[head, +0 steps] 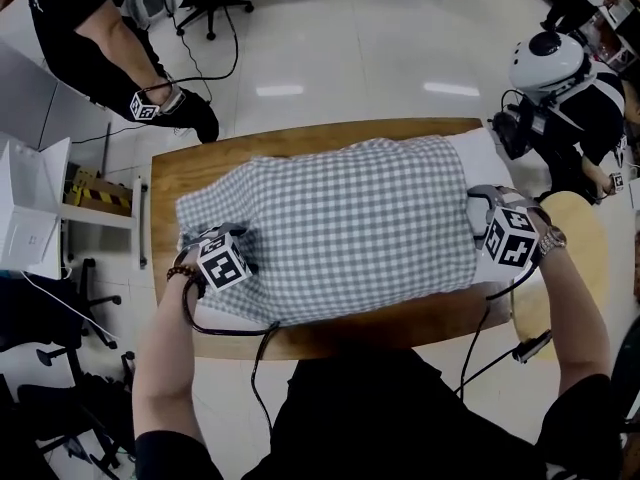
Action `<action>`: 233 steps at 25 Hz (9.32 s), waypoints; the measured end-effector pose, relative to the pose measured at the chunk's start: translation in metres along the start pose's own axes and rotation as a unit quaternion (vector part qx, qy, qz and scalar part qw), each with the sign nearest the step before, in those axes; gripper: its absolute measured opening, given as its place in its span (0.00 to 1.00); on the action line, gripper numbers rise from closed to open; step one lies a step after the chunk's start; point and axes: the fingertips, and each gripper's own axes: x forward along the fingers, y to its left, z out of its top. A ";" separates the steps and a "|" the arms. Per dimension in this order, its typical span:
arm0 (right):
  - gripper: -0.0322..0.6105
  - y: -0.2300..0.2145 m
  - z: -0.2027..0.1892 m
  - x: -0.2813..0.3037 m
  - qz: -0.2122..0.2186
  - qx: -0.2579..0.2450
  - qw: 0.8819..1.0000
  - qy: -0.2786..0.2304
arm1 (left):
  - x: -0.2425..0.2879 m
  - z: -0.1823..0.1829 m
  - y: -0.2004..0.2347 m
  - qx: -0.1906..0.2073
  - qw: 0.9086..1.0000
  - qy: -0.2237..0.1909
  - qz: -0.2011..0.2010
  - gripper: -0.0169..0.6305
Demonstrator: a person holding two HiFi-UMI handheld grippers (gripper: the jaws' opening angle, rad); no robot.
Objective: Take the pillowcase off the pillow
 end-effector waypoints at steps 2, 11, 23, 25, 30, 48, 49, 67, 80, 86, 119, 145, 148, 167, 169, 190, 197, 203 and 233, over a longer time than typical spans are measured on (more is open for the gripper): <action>0.66 -0.002 -0.003 0.009 -0.002 0.002 1.000 -0.004 | 0.013 -0.004 0.002 0.000 1.000 0.011 -0.005 0.62; 0.55 -0.006 -0.004 0.029 -0.001 0.001 1.000 -0.012 | 0.044 -0.013 0.012 0.007 1.000 0.029 0.005 0.48; 0.16 -0.016 -0.002 0.025 -0.055 0.010 0.998 -0.040 | 0.020 -0.027 0.031 -0.030 0.998 0.001 0.059 0.04; 0.13 -0.017 -0.001 0.024 -0.060 0.010 0.997 -0.041 | 0.009 -0.034 0.033 -0.044 0.997 -0.003 0.066 0.04; 0.09 -0.014 0.001 0.016 -0.066 0.017 0.997 -0.033 | -0.015 -0.051 0.038 -0.073 0.993 0.000 0.092 0.04; 0.08 0.006 -0.022 -0.011 -0.106 0.047 0.993 -0.009 | -0.061 -0.126 0.024 -0.172 0.973 0.017 0.153 0.04; 0.08 0.006 -0.024 -0.013 -0.109 0.048 0.993 -0.007 | -0.064 -0.129 0.024 -0.175 0.972 0.017 0.158 0.04; 0.08 0.019 -0.043 -0.030 -0.126 0.056 0.990 -0.005 | -0.090 -0.143 0.008 -0.208 0.961 0.010 0.184 0.04; 0.08 0.021 -0.040 -0.020 -0.124 0.063 0.990 0.004 | -0.073 -0.134 -0.002 -0.215 0.962 -0.015 0.167 0.04; 0.10 0.017 -0.038 -0.013 -0.125 0.062 0.990 0.000 | -0.060 -0.115 -0.006 -0.204 0.965 -0.035 0.161 0.04; 0.59 0.023 0.056 0.005 -0.020 0.003 0.999 -0.035 | -0.015 0.025 -0.021 0.010 0.999 -0.027 0.036 0.61; 0.59 -0.024 0.070 0.048 0.000 -0.005 0.999 -0.037 | 0.052 -0.012 0.031 0.061 0.995 0.064 -0.043 0.61; 0.59 -0.025 0.067 0.056 0.001 -0.005 0.999 -0.038 | 0.060 -0.014 0.034 0.067 0.995 0.065 -0.039 0.60; 0.11 -0.016 0.062 0.031 -0.039 -0.010 0.999 -0.034 | 0.017 -0.013 0.026 0.007 1.000 0.011 0.008 0.05; 0.10 -0.015 0.062 0.027 -0.045 -0.010 0.998 -0.030 | 0.006 -0.015 0.026 -0.002 1.000 -0.001 0.014 0.05; 0.09 0.046 0.038 -0.025 -0.116 0.003 0.993 -0.006 | -0.062 -0.047 -0.030 -0.070 0.995 -0.026 0.070 0.04; 0.09 0.067 0.034 -0.029 -0.132 0.008 0.991 0.002 | -0.090 -0.067 -0.038 -0.061 0.989 -0.035 0.127 0.04; 0.09 0.073 0.030 -0.037 -0.146 0.018 0.989 0.011 | -0.087 -0.111 -0.053 -0.100 0.989 -0.008 0.112 0.04; 0.09 0.076 0.036 -0.038 -0.177 0.053 0.981 0.056 | -0.129 -0.240 -0.026 -0.188 0.958 0.093 0.198 0.04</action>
